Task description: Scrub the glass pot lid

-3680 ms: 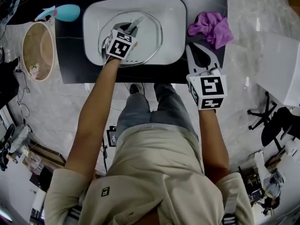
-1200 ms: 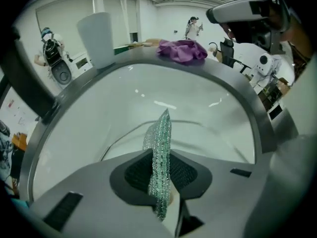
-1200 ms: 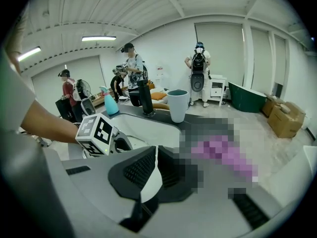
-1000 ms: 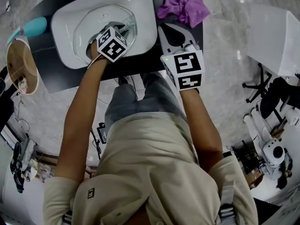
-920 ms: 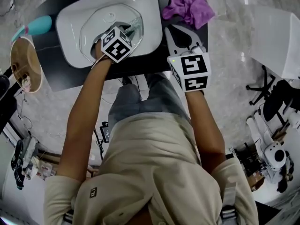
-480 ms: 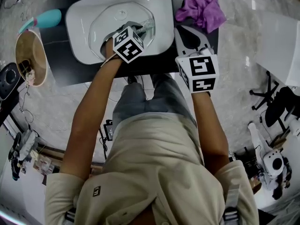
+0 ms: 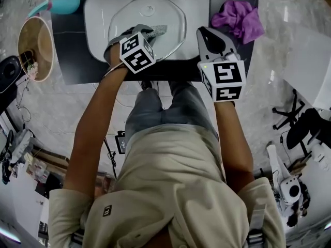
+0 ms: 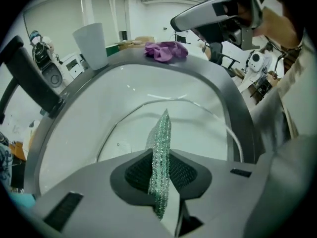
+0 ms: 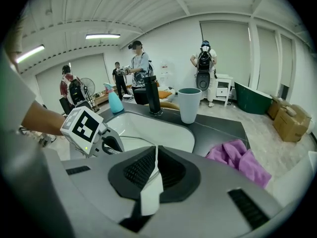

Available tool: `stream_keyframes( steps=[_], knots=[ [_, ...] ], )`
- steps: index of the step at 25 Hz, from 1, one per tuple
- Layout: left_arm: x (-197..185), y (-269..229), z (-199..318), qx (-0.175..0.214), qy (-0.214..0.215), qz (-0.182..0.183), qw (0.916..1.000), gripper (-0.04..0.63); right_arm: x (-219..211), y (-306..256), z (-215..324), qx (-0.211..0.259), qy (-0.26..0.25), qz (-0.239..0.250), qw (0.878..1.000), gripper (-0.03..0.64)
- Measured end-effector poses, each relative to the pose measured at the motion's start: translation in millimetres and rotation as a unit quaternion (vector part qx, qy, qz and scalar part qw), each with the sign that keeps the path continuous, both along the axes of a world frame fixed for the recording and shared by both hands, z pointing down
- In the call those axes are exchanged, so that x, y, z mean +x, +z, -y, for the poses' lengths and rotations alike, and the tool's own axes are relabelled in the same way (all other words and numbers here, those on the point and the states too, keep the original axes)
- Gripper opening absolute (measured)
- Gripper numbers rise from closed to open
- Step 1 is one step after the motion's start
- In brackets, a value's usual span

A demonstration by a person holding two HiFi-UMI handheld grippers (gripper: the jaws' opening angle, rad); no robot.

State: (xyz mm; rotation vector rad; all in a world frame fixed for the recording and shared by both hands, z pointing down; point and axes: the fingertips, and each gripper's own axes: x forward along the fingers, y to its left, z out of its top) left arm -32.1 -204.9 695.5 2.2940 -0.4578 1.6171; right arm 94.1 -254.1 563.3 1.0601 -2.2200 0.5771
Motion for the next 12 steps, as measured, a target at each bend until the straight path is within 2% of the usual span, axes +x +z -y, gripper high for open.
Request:
stream_keyframes(
  steps=[6,8,12],
  knots=[
    [-93.2,10.8,-0.4,0.004,-0.001,0.102,0.9948,0.081,-20.1,2.5,2.9,0.0,-0.024,-0.001,1.0,0.028],
    [-105.5,8.0,1.3,0.0,0.0,0.112,0.9937,0.081,-26.9,1.3,0.7,0.0,-0.029,0.0,1.0,0.028],
    [-102.0,6.8,1.0,-0.003,0.006,0.112,0.9936,0.081,-36.8,-1.0,-3.7,0.001,-0.038,0.0,0.999,0.028]
  ],
)
